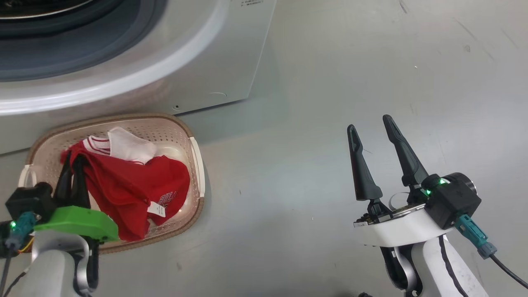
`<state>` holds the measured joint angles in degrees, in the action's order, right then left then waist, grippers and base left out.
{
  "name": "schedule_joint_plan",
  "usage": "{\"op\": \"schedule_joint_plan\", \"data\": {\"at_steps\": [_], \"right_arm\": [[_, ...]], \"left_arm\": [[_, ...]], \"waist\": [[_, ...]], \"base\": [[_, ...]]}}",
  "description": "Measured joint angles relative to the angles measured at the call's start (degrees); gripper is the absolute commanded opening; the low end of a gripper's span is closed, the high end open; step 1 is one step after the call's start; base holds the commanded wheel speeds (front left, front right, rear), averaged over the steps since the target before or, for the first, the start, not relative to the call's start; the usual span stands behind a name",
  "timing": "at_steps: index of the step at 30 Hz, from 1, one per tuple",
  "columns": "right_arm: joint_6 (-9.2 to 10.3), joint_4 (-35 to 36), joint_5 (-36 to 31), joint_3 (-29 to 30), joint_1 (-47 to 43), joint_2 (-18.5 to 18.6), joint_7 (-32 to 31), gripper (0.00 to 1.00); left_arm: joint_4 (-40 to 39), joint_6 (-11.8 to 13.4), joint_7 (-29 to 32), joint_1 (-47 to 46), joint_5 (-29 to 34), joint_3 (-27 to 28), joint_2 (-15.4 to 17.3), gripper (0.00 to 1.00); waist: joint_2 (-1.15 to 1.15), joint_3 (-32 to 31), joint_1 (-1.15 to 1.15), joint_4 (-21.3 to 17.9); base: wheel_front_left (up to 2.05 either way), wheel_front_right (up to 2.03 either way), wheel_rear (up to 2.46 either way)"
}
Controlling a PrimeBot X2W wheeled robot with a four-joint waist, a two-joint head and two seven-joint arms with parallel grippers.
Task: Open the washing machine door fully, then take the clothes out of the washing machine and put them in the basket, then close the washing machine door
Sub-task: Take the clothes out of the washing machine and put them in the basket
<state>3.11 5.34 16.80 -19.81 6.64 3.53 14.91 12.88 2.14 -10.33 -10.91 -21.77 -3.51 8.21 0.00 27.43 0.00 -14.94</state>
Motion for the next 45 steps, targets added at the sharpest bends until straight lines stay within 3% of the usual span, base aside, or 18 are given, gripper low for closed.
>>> {"op": "schedule_joint_plan", "data": {"at_steps": [15,25,34,35,37,45], "right_arm": [[-0.54,2.0,1.3,-1.0,5.9,-0.7,0.0,1.00],[-0.67,1.8,1.5,-1.0,8.3,-0.9,0.0,1.00],[-0.47,1.6,2.8,-1.0,9.6,-0.9,0.0,1.00],[-0.46,1.5,3.1,-1.0,9.6,-0.9,0.0,1.00],[-0.45,1.2,3.3,-0.9,9.6,-0.9,0.0,1.00],[-0.44,-0.4,3.4,-0.9,10.0,-0.9,0.0,1.00]], "left_arm": [[13.7,-0.2,9.4,-12.1,-1.8,3.1,5.6,0.00],[20.6,-0.2,11.3,-16.2,-2.3,2.7,5.5,0.00],[25.6,-1.0,11.3,-17.9,-2.2,1.8,5.4,0.00],[26.1,-1.5,11.1,-18.0,-1.9,1.3,5.4,0.29],[27.1,-1.5,10.4,-18.3,-1.6,0.7,5.1,1.00],[29.9,-1.4,5.5,-18.4,-0.5,0.8,4.4,1.00]], "waist": [[0.00,11.1,0.00,-4.3],[0.00,16.1,0.00,-6.7],[0.00,16.9,0.00,-6.9],[0.00,16.8,0.01,-6.9],[0.00,16.6,0.00,-6.6],[0.00,14.5,0.00,-5.5]], "base": [[0.00,0.00,0.00],[0.00,0.00,0.00],[0.00,0.00,0.00],[0.00,0.00,0.00],[0.00,0.00,0.00],[0.00,0.00,0.00]]}}
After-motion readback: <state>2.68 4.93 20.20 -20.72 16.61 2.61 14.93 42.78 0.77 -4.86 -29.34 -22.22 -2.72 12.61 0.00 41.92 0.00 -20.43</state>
